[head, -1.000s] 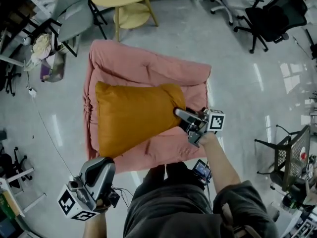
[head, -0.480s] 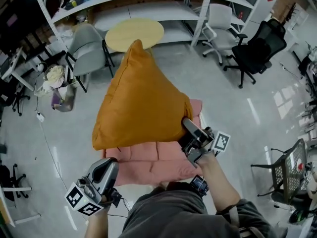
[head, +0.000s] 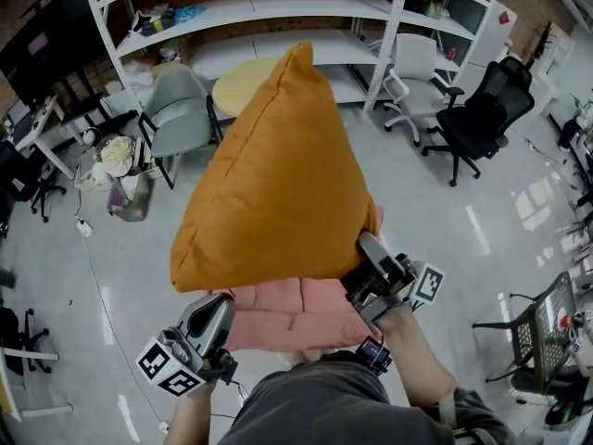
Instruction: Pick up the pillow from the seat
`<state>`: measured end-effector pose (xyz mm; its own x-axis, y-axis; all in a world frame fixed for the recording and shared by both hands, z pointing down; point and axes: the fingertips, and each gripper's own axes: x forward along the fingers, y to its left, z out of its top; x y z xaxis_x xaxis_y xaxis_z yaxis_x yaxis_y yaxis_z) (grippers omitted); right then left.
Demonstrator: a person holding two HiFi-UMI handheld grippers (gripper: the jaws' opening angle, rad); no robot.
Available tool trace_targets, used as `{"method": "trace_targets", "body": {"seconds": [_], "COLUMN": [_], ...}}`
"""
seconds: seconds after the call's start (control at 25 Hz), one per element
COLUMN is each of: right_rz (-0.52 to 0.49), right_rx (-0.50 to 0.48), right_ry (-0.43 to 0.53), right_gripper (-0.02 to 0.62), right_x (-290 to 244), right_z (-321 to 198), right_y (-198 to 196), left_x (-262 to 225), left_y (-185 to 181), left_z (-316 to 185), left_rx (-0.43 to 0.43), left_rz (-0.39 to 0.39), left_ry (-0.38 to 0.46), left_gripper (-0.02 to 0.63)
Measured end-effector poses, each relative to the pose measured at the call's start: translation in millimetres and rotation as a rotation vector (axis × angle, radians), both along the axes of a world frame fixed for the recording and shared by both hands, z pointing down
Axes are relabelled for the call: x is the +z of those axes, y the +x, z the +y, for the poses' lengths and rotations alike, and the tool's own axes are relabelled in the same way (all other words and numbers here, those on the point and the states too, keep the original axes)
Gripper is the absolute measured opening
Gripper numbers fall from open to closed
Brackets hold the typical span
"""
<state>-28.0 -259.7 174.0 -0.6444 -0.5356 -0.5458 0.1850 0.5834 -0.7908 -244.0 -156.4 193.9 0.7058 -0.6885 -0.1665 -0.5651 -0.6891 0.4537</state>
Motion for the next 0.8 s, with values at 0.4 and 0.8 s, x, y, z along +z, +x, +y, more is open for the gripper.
{"method": "trace_targets", "body": {"seconds": [0.4, 0.8], "right_rz": [-0.001, -0.01], "right_rx": [0.005, -0.001], "right_ry": [-0.043, -0.05], "right_gripper": [0.161, 0.161], "right_x": [7.6, 11.6], "right_z": [-1.1, -4.0], "right_y": [-7.8, -4.1], "left_x": [0.8, 9.0], "left_y": [2.1, 11.1], "left_z": [-3.5, -4.2], "left_rx": [0.021, 0.028], "left_rz": [0.01, 0.016], "left_ry": [-0.016, -0.03], "left_gripper": [0.011, 0.011]}}
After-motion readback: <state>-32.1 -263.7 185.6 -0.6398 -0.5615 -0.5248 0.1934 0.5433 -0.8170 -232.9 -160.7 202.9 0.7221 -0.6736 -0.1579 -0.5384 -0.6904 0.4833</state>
